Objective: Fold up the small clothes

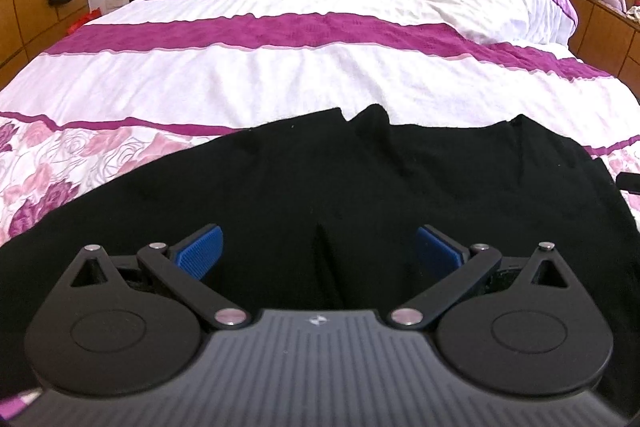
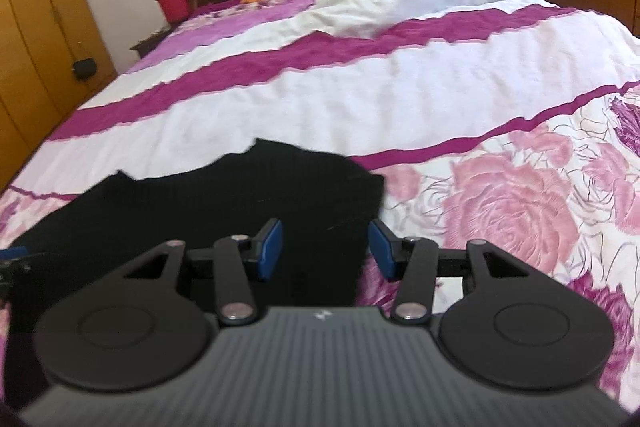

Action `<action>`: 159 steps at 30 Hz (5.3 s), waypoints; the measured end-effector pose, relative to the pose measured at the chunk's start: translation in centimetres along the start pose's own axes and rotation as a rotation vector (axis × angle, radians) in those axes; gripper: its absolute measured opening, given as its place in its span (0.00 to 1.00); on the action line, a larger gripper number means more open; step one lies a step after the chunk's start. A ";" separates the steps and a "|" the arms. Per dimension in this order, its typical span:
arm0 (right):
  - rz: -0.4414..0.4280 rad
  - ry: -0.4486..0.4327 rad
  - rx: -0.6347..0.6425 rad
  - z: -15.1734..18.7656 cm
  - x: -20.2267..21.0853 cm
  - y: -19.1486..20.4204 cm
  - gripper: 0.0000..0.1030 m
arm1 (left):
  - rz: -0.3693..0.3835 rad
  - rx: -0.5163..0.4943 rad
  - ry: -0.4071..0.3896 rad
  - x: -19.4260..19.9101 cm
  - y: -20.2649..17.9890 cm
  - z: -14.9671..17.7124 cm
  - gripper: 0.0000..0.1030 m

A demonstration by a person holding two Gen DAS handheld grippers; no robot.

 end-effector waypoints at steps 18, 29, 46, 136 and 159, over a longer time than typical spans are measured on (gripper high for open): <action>-0.043 -0.002 -0.027 -0.6 -5.0 -0.5 0.51 | 0.027 0.014 -0.017 -3.9 -1.2 0.7 0.96; -0.105 -0.021 -0.023 -0.7 -5.4 -0.3 0.51 | 0.067 -0.063 -0.061 -3.9 -3.1 1.4 0.94; -0.130 -0.131 0.072 -0.7 -3.7 1.2 0.14 | 0.022 -0.091 -0.111 -2.4 -4.0 0.8 0.14; -0.029 -0.036 0.089 -4.8 -10.6 3.8 0.11 | -0.133 -0.198 -0.055 -13.6 1.5 -8.8 0.08; -0.126 -0.051 0.111 -0.3 5.2 7.1 0.49 | -0.238 -0.008 -0.111 4.7 8.7 -3.1 0.62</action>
Point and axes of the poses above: each gripper's, at about its wrist camera, not at the fingertips, and x roughly against the way its jaws point, y to its left, z to its underside, the point moved 2 cm from there along -x, roughly the way its jaws point, and after that the axes turned 5 degrees about y, right-handed, at the moved point
